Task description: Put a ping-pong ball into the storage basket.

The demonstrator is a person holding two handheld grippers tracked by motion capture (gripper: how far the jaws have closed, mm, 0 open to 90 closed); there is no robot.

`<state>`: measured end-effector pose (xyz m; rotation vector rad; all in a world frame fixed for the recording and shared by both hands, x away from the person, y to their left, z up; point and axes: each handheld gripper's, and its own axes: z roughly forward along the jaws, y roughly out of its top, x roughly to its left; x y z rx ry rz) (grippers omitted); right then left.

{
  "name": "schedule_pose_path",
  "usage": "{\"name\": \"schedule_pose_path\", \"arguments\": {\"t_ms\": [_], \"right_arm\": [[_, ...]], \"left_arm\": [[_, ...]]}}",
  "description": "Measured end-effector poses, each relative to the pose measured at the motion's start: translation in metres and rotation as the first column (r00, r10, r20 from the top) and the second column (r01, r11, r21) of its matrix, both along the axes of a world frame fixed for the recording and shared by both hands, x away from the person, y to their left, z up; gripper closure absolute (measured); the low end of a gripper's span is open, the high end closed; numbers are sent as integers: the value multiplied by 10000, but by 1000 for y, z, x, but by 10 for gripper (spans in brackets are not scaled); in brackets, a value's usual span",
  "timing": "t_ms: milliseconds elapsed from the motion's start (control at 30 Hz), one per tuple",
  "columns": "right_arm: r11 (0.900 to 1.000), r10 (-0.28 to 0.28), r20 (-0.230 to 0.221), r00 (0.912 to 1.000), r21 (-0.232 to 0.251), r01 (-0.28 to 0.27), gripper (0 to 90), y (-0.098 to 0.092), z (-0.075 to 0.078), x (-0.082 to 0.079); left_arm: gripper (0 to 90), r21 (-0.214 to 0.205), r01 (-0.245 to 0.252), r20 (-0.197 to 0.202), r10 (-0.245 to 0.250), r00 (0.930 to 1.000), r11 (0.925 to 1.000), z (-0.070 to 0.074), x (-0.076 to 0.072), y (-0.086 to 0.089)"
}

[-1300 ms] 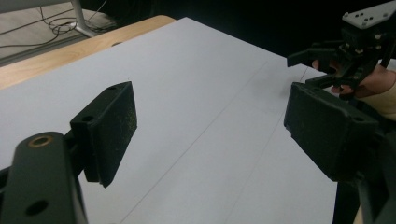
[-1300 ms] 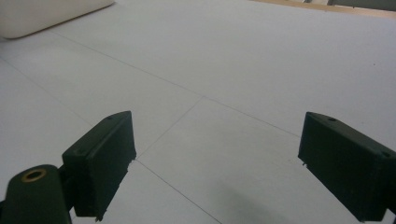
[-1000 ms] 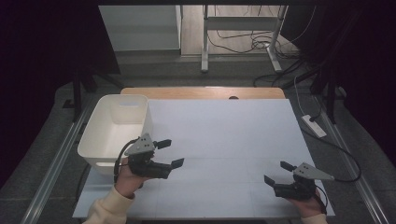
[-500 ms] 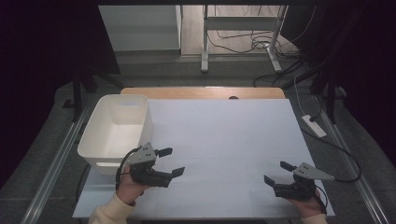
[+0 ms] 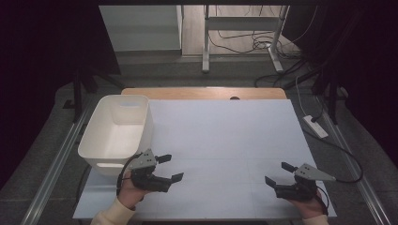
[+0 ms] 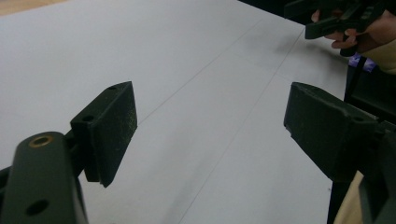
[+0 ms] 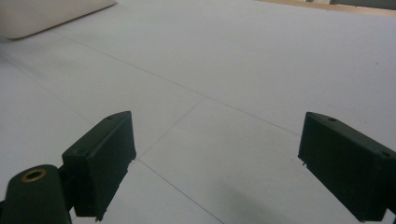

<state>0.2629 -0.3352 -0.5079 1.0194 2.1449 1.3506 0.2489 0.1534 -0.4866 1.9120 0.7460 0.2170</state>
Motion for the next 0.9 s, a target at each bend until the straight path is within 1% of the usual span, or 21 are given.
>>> {"name": "schedule_pose_path", "arguments": {"t_ms": [67, 133, 233, 300, 600, 700, 733, 900], "right_arm": [[10000, 32, -8, 10000, 6, -32, 108, 0, 0, 0], [10000, 51, -9, 10000, -21, -51, 107, 0, 0, 0], [9999, 109, -9, 9999, 8, -109, 107, 1, 0, 0], [9998, 184, -8, 9998, 17, -184, 107, 2, 0, 0], [9989, 463, -59, 9989, 1, -463, 107, 5, -1, 0], [9984, 566, -59, 9984, 10, -566, 107, 6, -1, 0], [9981, 615, -81, 9981, -2, -615, 107, 7, -1, -1], [9980, 633, -95, 9979, -39, -634, 107, 7, -1, -1]], "left_arm": [[181, 100, -52, 8, 52, 10000, 9999, -4, -1, 2], [178, 99, -7, -15, 7, 10000, 10000, -8, -2, 3], [176, 139, -159, -179, 161, 9997, 9998, -15, -3, 6], [176, 209, -194, -220, 199, 9996, 9996, -18, -3, 9], [174, 304, -297, -325, 307, 9990, 9991, -25, -5, 16], [172, 276, -376, -314, 384, 9988, 9989, -25, -6, 19], [172, 268, -426, -368, 436, 9984, 9987, -27, -6, 21], [170, 256, -421, -385, 430, 9983, 9988, -27, -8, 22]]}}
